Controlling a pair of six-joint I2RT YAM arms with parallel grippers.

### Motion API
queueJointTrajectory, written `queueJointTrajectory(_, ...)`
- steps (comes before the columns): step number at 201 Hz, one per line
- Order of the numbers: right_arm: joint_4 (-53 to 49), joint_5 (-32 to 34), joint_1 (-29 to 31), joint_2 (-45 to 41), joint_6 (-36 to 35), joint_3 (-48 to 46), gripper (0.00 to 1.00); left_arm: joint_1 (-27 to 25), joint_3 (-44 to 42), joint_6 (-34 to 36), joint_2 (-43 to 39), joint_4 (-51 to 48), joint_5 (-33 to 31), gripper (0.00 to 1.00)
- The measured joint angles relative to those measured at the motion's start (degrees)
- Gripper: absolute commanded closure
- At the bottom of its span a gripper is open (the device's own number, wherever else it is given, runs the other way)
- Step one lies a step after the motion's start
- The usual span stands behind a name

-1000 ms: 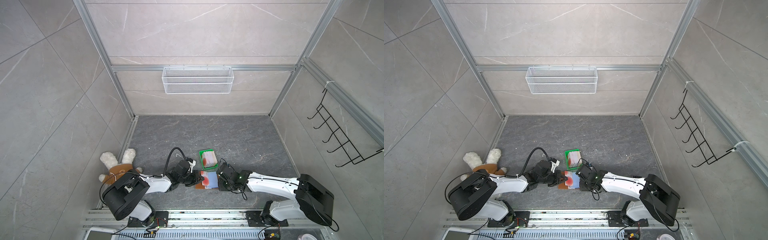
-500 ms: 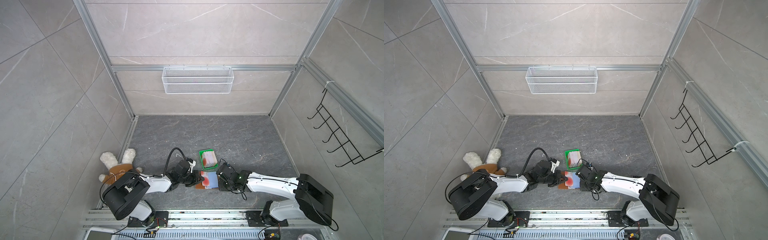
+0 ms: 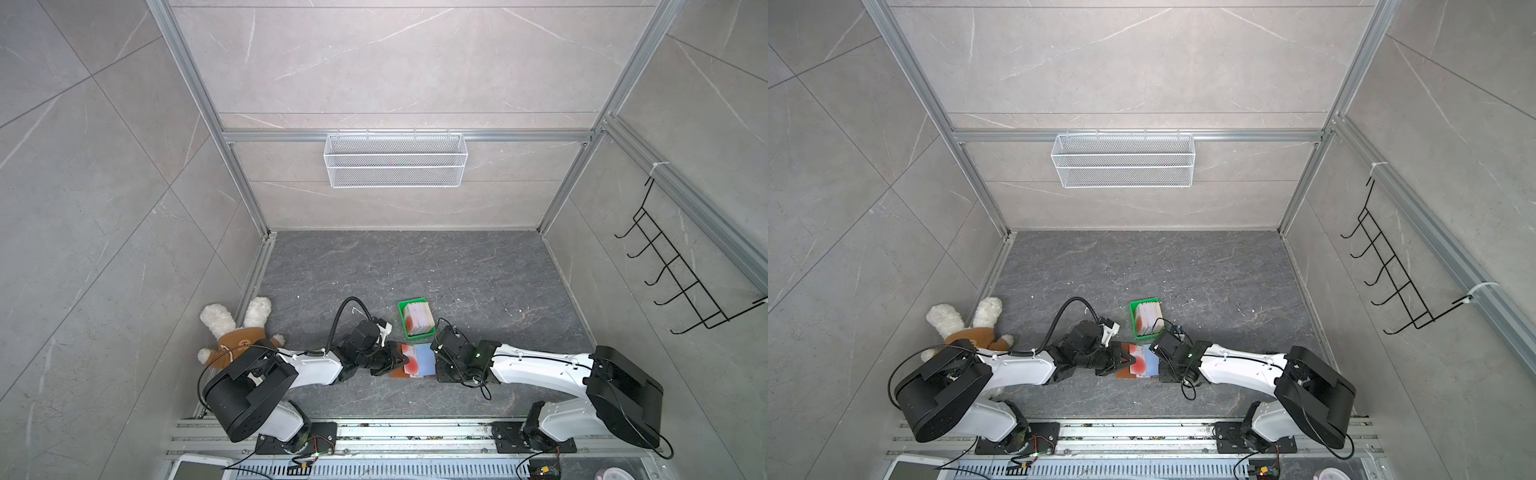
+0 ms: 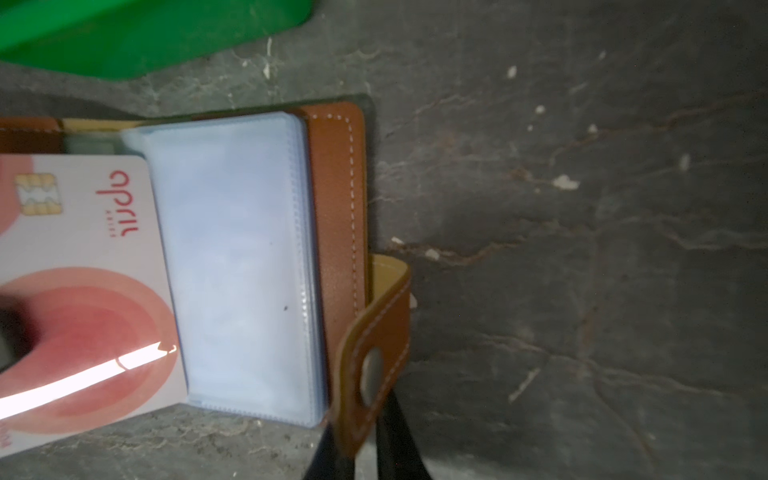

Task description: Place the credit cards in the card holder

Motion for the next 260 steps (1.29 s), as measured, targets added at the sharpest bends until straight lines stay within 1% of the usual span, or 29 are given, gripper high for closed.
queueJointTrajectory(220, -0.1, 1.2, 0.8, 0.2, 0.1, 0.1, 0.86, 0.0, 0.0, -1.4, 3.6, 5.2, 0.3, 1.0)
queueJointTrajectory(260, -0.2, 2.1, 1.1, 0.0, 1.6, 0.1, 0.86, 0.0, -0.1, -2.1, 4.8, 6.8, 1.2, 1.0)
